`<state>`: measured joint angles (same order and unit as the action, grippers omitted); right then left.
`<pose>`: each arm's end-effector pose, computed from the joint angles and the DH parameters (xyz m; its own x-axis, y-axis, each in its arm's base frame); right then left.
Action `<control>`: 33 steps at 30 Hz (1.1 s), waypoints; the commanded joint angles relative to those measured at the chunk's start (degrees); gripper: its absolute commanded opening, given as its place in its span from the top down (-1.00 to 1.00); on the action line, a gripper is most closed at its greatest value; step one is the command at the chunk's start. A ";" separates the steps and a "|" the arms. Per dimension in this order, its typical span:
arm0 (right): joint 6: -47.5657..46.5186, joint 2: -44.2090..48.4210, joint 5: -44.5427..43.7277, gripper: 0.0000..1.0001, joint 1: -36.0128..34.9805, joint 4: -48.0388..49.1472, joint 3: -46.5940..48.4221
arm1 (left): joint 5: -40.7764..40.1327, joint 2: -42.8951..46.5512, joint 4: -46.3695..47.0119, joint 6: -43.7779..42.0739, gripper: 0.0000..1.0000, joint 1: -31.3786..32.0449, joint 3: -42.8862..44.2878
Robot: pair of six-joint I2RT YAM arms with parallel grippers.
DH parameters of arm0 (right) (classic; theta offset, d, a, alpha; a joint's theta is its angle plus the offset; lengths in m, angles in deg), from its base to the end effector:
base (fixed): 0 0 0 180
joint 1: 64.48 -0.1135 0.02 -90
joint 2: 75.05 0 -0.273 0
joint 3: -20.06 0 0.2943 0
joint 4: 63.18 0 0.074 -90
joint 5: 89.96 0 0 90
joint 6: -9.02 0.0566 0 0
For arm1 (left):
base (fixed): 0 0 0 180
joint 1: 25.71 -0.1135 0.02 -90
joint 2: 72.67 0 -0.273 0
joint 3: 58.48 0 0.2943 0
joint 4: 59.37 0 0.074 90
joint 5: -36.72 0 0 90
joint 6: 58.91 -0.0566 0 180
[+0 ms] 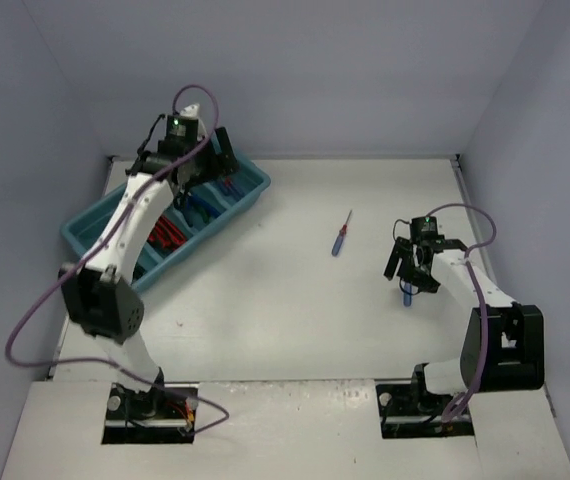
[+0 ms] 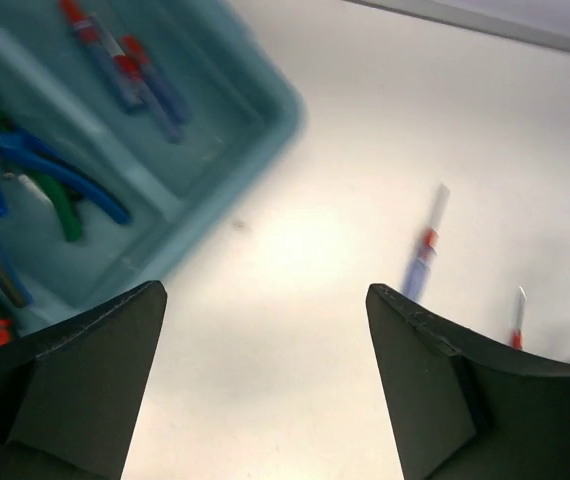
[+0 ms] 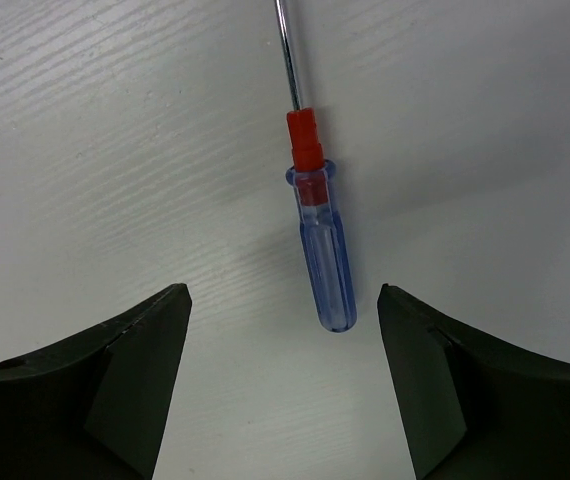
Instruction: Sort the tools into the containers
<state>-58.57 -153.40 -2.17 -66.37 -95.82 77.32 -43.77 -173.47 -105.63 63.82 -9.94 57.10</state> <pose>0.3166 0.0083 0.1697 -0.7488 0.3564 -0.5588 0.2978 0.9341 0.1968 0.4463 -0.1358 0.3889 -0.6410 -0.3731 -0.6708 0.0678 0.8430 -0.5337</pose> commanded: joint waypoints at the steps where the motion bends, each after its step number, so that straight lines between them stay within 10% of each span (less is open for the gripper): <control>1: 0.71 -2.65 -0.92 -0.42 0.31 3.96 0.60 | -2.11 11.19 1.23 -6.76 -0.59 11.10 -8.14; 14: -0.86 -9.24 -2.13 0.03 0.40 9.58 0.03 | -8.87 21.92 6.81 -5.40 -0.59 31.52 -31.53; 22: -1.17 -8.15 1.87 0.92 -0.82 12.60 -1.15 | -7.34 21.96 6.88 -5.21 -0.59 32.55 -31.13; 33: 8.30 8.62 13.35 1.00 -13.24 17.59 3.59 | 0.57 14.11 12.21 -0.79 -0.59 34.79 -25.00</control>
<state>-56.12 -153.54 5.14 -75.79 -83.47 76.08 -46.69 -157.04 -99.70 60.16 23.73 27.06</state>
